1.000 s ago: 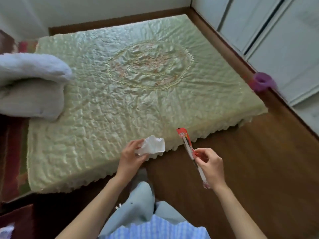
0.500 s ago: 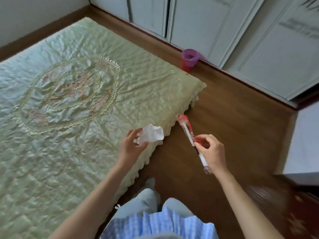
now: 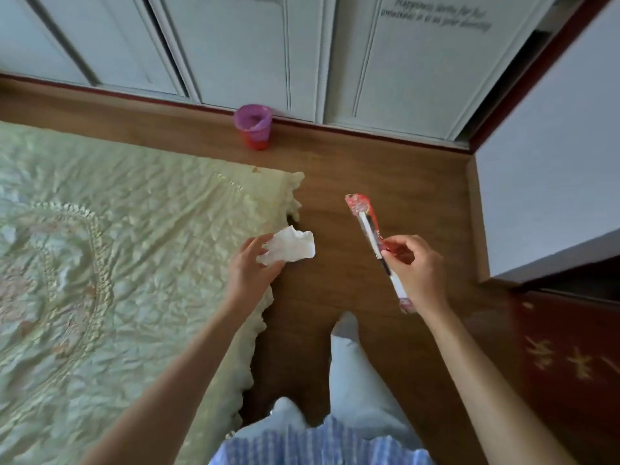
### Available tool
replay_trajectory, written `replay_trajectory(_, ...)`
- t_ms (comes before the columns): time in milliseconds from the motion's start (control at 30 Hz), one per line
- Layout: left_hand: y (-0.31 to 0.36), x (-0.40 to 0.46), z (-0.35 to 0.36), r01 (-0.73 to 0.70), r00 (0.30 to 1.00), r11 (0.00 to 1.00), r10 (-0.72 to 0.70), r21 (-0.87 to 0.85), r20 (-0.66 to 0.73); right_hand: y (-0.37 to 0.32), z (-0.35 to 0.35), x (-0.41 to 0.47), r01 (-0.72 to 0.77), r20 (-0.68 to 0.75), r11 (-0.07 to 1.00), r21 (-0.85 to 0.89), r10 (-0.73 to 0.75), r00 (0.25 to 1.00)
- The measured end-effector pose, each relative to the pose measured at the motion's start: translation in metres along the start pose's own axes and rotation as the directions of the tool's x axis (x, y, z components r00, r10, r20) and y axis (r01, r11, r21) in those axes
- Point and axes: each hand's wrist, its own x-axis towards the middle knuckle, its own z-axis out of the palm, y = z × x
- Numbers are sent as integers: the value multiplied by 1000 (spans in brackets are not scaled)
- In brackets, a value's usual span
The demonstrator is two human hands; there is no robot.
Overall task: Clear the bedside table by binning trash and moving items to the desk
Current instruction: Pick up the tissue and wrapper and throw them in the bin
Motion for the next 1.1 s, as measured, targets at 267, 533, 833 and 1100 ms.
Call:
replay_trajectory(267, 88, 122, 94, -43, 999, 999, 43, 6, 2, 47, -58, 147, -10, -7, 1000, -19, 10, 1000)
replay_trajectory(533, 123, 227, 138, -38, 999, 998, 39, 56, -21, 81, -63, 275, 1, 35, 999, -47, 0, 999)
replay_trajectory(833, 116, 384, 142, 24, 995, 1000, -25, -12, -94, 75, -3, 438, 65, 89, 995, -72, -59, 994)
replay_trajectory(1100, 115, 518, 127, 105, 979, 994, -104, 0, -175, 50, 61, 577, 87, 175, 996, -24, -81, 981)
